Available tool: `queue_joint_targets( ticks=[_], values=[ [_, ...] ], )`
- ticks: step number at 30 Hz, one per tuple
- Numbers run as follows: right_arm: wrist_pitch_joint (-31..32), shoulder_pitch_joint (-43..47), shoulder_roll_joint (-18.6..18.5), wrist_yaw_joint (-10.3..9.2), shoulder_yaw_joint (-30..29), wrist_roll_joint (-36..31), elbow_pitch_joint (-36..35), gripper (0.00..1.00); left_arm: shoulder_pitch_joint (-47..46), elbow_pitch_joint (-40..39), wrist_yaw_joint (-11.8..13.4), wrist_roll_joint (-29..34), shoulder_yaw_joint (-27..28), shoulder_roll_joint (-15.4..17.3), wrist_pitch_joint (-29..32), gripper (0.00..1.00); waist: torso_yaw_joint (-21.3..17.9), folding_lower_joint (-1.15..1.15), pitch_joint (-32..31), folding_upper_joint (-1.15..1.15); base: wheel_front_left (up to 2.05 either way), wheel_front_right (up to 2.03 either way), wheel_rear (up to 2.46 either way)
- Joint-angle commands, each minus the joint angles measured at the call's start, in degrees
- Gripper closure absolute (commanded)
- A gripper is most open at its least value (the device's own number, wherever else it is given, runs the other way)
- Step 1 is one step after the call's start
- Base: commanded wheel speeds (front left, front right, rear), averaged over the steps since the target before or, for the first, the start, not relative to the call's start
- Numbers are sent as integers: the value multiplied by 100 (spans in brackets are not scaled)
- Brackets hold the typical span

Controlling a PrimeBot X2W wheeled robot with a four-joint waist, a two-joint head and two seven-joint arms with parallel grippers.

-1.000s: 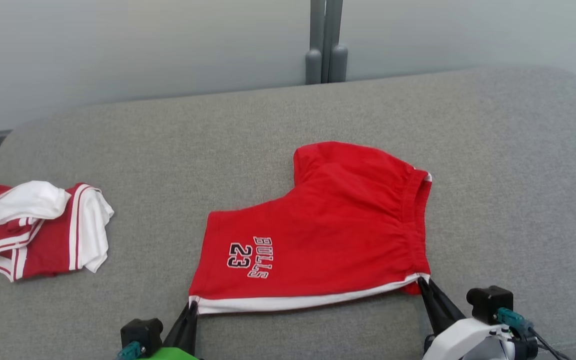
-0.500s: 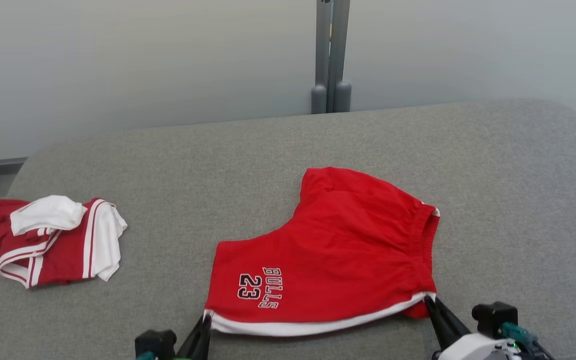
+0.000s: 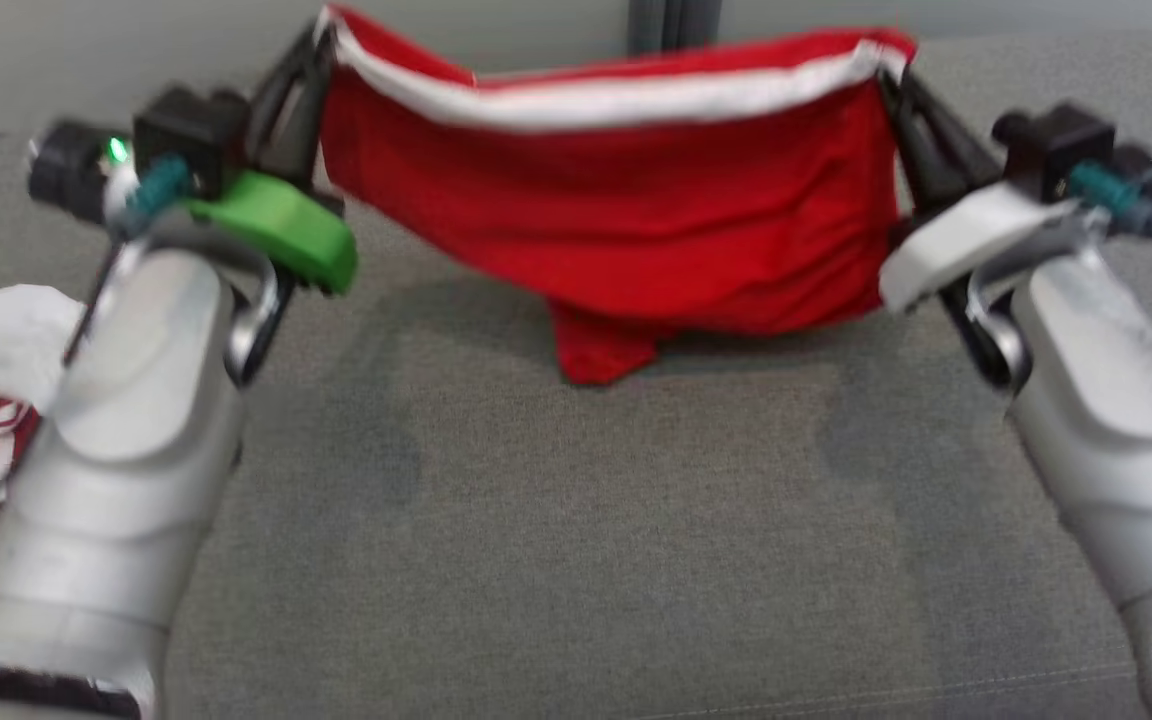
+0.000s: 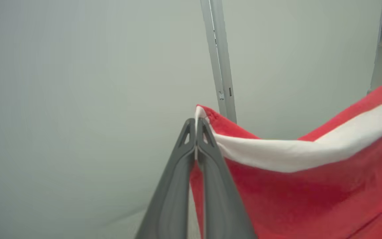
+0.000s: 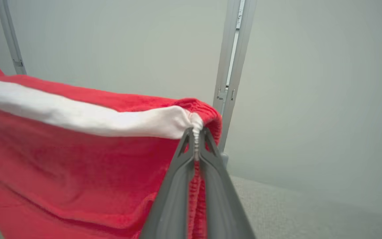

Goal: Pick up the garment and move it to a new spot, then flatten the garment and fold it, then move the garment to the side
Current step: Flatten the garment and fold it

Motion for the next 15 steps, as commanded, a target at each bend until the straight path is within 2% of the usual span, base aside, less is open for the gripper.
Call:
queue_joint_targets(
  ticks=[1, 3, 6, 9, 12, 15],
  values=[
    [-3, -588, -107, -8, 18, -63, 208, 100, -572, 210, 11, 127, -108, 138, 4, 100, 63, 0, 694, 0, 0, 0, 0],
    [-3, -1367, -229, -8, 19, -223, 518, 100, -1403, 415, 11, 267, -171, 285, 2, 100, 87, 0, 813, 0, 0, 0, 0],
    [-3, -2397, -401, -9, -136, -513, 883, 100, -2377, 612, 28, 520, -191, 325, 1, 100, 165, 0, 932, 0, 0, 0, 0],
    [-3, -3206, -573, -8, -234, -921, 850, 100, -3220, 708, 78, 796, -291, 294, 3, 100, 287, 0, 1090, 0, 0, 0, 0],
    [-2, -3686, -654, -8, -353, -1265, 906, 100, -3617, 694, 127, 863, -257, 161, 4, 100, 346, 0, 1212, 0, 0, 0, 0],
    [-2, -3931, -575, -8, -465, -1474, 1079, 100, -3711, 574, 111, 910, -277, 156, 4, 100, 329, 0, 1422, 0, 0, 0, 0]
  ],
)
